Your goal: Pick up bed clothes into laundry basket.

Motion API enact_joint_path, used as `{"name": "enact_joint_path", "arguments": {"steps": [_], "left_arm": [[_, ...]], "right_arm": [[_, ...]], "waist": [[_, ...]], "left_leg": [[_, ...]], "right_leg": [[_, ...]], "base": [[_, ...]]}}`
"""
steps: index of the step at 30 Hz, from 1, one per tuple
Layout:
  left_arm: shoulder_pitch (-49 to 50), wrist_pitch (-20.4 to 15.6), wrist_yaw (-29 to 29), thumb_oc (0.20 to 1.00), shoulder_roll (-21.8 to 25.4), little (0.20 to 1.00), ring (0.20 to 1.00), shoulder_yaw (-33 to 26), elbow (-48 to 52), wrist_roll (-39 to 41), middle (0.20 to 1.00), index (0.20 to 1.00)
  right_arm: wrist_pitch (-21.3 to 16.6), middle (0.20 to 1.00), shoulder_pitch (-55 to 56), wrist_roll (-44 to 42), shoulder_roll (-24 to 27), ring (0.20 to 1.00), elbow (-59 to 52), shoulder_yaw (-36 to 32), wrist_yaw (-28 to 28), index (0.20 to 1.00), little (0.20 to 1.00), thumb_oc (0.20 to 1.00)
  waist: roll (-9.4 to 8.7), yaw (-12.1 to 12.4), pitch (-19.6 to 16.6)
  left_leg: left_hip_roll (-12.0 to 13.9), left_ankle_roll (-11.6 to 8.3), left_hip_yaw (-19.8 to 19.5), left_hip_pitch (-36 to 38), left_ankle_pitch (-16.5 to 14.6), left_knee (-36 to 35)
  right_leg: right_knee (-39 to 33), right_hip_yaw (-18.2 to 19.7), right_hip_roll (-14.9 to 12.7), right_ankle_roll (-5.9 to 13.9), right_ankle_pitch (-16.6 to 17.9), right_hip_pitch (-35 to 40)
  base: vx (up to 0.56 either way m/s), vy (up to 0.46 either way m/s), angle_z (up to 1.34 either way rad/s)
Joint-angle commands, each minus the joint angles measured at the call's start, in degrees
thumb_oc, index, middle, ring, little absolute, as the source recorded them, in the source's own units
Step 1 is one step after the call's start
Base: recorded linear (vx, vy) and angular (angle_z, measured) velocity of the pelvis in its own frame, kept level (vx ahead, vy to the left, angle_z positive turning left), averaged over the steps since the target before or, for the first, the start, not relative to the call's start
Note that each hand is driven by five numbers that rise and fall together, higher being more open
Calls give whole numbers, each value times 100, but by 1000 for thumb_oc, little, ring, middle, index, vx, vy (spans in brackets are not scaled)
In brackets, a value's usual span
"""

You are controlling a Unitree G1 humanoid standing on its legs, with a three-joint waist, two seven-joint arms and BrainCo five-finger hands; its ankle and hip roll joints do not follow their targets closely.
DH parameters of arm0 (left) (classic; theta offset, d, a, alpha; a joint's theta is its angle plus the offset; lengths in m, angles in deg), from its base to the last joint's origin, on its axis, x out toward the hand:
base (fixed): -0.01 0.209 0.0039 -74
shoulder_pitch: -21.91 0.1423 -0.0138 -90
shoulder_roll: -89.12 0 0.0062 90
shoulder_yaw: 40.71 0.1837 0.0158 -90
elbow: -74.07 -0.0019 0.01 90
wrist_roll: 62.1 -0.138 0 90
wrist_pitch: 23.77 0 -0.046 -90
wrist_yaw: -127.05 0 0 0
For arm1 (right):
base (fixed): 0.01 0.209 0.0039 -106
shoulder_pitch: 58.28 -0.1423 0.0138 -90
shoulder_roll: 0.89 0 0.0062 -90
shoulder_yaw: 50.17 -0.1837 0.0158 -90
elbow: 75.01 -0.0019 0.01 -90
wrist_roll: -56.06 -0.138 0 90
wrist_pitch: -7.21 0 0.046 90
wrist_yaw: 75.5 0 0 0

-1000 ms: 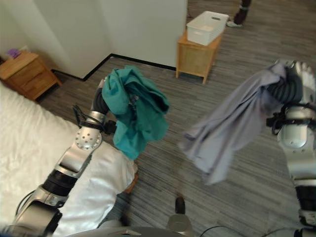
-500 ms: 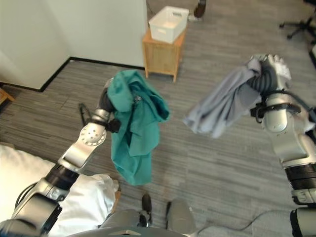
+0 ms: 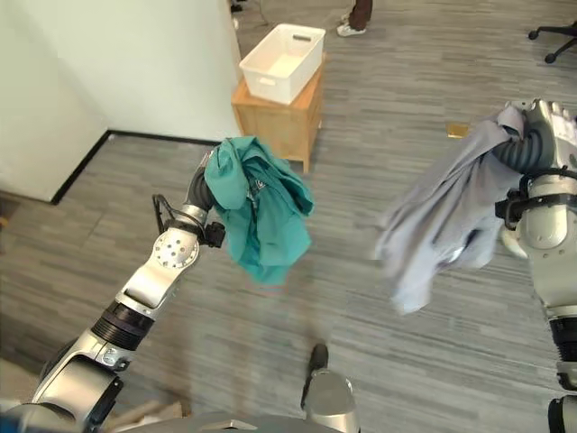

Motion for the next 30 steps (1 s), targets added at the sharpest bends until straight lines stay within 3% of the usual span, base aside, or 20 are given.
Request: {"name": "enact_joint_path", "arguments": {"steps": [1, 2, 3, 4, 5, 6, 7, 9, 10, 11, 12, 14, 15, 16, 17, 18, 21, 24, 26, 30], "left_arm": [[-323, -298, 151, 200, 11, 200, 200, -69, 253, 173, 200, 200], [-314, -300, 167, 200, 5, 200, 200, -92, 247, 192, 200, 200], [-165, -303, 119, 200, 15, 200, 200, -199, 291, 198, 200, 200], [-160, -302, 118, 200, 14, 200, 200, -199, 294, 198, 200, 200], [-11, -299, 89, 200, 29, 200, 200, -277, 298, 153, 200, 200], [97, -302, 44, 200, 74, 200, 200, -286, 292, 89, 200, 200], [110, -301, 43, 200, 62, 200, 200, -288, 298, 85, 200, 200], [100, -301, 23, 200, 46, 200, 200, -236, 241, 43, 200, 200], [142, -303, 2, 200, 60, 200, 200, -213, 246, 136, 200, 200], [144, -303, 1, 200, 60, 200, 200, -215, 247, 136, 200, 200], [353, -221, -27, 200, 32, 200, 200, -222, 236, 201, 200, 200], [326, -184, 1, 200, 83, 200, 200, -90, 235, 264, 200, 200], [313, -133, 46, 200, 100, 200, 200, -79, 212, 231, 200, 200], [244, -91, 34, 200, 150, 200, 200, -29, 186, 172, 200, 200], [236, -91, 34, 200, 152, 200, 200, -34, 184, 173, 200, 200], [61, -113, 77, 200, 205, 200, 200, 25, 128, 110, 200, 200], [-106, -149, 48, 200, 206, 200, 200, 74, 132, 87, 200, 200], [-99, -182, -36, 200, 188, 200, 200, 99, 150, 14, 200, 200], [8, -228, -110, 200, 141, 200, 200, 105, 141, -62, 200, 200], [76, -276, -101, 200, 123, 200, 200, 75, 22, -37, 200, 200]], "right_arm": [[-223, 200, -610, -240, 586, 200, -544, 247, -67, 200, 200, 200], [-196, 200, -730, -273, 612, 200, -466, 409, -9, 200, 200, 200], [-184, 200, -749, -346, 633, 200, -452, 473, 136, 200, 200, 200], [-183, 200, -746, -347, 633, 200, -452, 473, 136, 200, 200, 200], [-232, 200, -663, -334, 700, 200, -415, 485, 148, 200, 200, 200], [-268, 200, -643, -323, 729, 200, -351, 543, 195, 200, 200, 200], [-275, 200, -646, -325, 740, 200, -342, 555, 194, 200, 200, 200], [-278, 200, -699, -296, 853, 200, -157, 671, 183, 200, 200, 200], [-175, 200, -777, -199, 895, 200, -90, 780, 309, 200, 200, 200], [-174, 200, -779, -199, 896, 200, -90, 784, 310, 200, 200, 200], [-133, 200, -680, -80, 791, 200, 70, 840, 347, 200, 200, 200], [-159, 200, -503, -53, 609, 200, 77, 758, 325, 200, 200, 200], [-121, 200, -554, 1, 556, 200, 92, 763, 319, 200, 200, 200], [-90, 200, -603, 58, 533, 200, 88, 758, 333, 200, 200, 200], [-88, 200, -615, 60, 532, 200, 88, 761, 333, 200, 200, 200], [-101, 200, -750, 178, 574, 200, 86, 768, 297, 200, 200, 200], [-66, 200, -838, 109, 766, 200, 125, 621, 207, 200, 200, 200], [-70, 200, -644, 43, 857, 200, 142, 371, 154, 200, 200, 200], [-28, 200, -346, -42, 968, 200, 168, 26, 86, 200, 200, 200], [7, 200, -611, -117, 1266, 200, 489, 67, -26, 200, 200, 200]], "waist": [[-309, 207, -188], [-314, 333, -140], [-180, 532, -122], [-192, 549, -117], [-77, 644, -160], [108, 836, -206], [103, 854, -214], [203, 992, -268], [306, 1052, -414], [307, 1048, -410], [273, 1226, -559], [84, 1284, -570], [36, 1218, -514], [60, 1087, -431], [80, 1101, -444], [242, 872, -313], [211, 658, -173], [144, 506, -153], [23, 316, -182], [-98, 364, -261]], "left_leg": [[-179, 214, 384, 10, -529, 19], [-109, 230, 495, -247, -603, -104], [-53, 325, 748, -464, -614, -1303], [-62, 326, 770, -433, -602, -1336], [-127, 396, 896, -445, -559, -2370], [-79, 327, 1283, -597, -157, -3704], [-108, 327, 1315, -499, -33, -3906], [-34, 289, 2104, -732, 284, -4708], [-22, 419, 2377, -738, 276, -4833], [-23, 420, 2375, -734, 275, -4833], [-274, 677, 2053, -565, 355, -4787], [-450, 910, 2065, -294, 237, -4784], [-526, 1020, 2050, -51, 95, -4820], [-503, 1051, 1983, 144, 5, -4853], [-478, 1053, 1996, 118, 30, -4863], [-279, 1040, 1867, 446, -183, -4873], [-270, 865, 1625, 671, -366, -4873], [-246, 711, 1414, 804, -510, -4873], [-257, 572, 1089, 1057, -777, -4873], [-118, 426, 908, 1461, -1086, -4873]], "right_leg": [[-865, 381, -319, 745, 262, 232], [-865, 486, -344, 766, 178, 344], [-865, 651, -258, 833, -31, 575], [-865, 669, -270, 836, -32, 581], [-865, 694, -175, 906, -178, 662], [-865, 625, -97, 976, -440, 1025], [-865, 644, -111, 974, -428, 1019], [-865, 434, -56, 979, -734, 1397], [-865, 325, 62, 999, -875, 1758], [-865, 323, 61, 1001, -875, 1764], [-554, 354, 111, 995, -1040, 2108], [565, 281, -40, 1296, -769, 1951], [1404, 274, -255, 1579, -306, 1596], [2272, 350, -336, 1661, 139, 1103], [2284, 370, -314, 1661, 162, 1056], [3238, 348, -474, 1661, 374, 224], [2448, 160, -862, 1463, 69, -270], [1262, 55, -907, 1377, -33, -207], [-288, 551, -764, 1476, 288, -356], [-747, 550, -849, 1603, 685, -517]], "base": [[216, -87, -106], [397, -29, -124], [402, -39, -118], [492, 6, -123], [575, 37, -73], [573, 35, -56], [546, 2, -34], [530, -65, -13], [523, -76, -3], [842, -125, 0], [615, -120, 9], [593, -89, 23], [418, 7, 39], [263, 24, 44], [262, -19, 83], [259, -70, 97], [336, -216, 80], [281, -307, 127], [417, -390, 102], [303, -291, 59]]}}
